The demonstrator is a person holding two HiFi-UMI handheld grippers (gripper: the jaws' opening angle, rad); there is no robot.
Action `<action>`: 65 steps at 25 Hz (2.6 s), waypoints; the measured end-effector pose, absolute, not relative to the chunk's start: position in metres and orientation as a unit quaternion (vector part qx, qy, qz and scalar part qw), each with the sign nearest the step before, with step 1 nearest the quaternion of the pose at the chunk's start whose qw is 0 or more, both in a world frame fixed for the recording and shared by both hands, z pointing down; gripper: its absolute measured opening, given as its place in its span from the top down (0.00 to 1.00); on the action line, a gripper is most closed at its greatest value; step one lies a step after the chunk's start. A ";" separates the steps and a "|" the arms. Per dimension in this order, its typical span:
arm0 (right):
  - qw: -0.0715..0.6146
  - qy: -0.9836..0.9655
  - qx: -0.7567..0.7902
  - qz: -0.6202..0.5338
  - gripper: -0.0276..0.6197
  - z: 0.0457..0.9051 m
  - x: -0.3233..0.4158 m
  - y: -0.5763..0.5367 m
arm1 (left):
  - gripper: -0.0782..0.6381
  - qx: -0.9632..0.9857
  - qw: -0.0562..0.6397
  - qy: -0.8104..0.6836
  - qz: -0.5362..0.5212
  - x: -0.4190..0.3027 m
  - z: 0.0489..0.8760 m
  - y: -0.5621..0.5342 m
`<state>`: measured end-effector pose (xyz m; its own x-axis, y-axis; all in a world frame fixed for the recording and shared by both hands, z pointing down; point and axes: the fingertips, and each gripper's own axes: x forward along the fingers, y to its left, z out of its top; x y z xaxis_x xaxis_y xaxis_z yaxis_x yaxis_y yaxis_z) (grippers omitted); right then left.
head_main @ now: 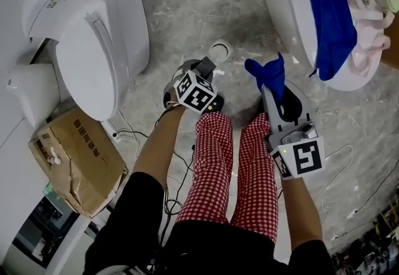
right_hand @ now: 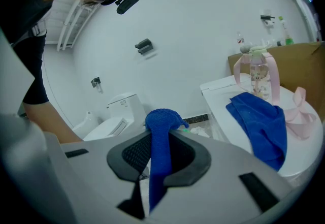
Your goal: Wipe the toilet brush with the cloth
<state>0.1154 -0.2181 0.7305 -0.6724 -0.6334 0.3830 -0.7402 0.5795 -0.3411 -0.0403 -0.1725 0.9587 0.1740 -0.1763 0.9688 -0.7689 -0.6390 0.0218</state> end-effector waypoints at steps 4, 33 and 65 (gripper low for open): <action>0.107 -0.880 0.393 0.242 0.86 0.727 0.117 -0.214 | 0.66 0.720 0.264 -0.327 0.552 -0.040 0.952 -0.171; 0.108 -0.881 0.404 0.222 0.86 0.691 0.108 -0.195 | 0.66 0.736 0.255 -0.343 0.525 -0.047 0.901 -0.140; 0.090 -0.890 0.403 0.194 0.86 0.631 0.080 -0.203 | 0.66 0.755 0.233 -0.372 0.488 -0.068 0.818 -0.150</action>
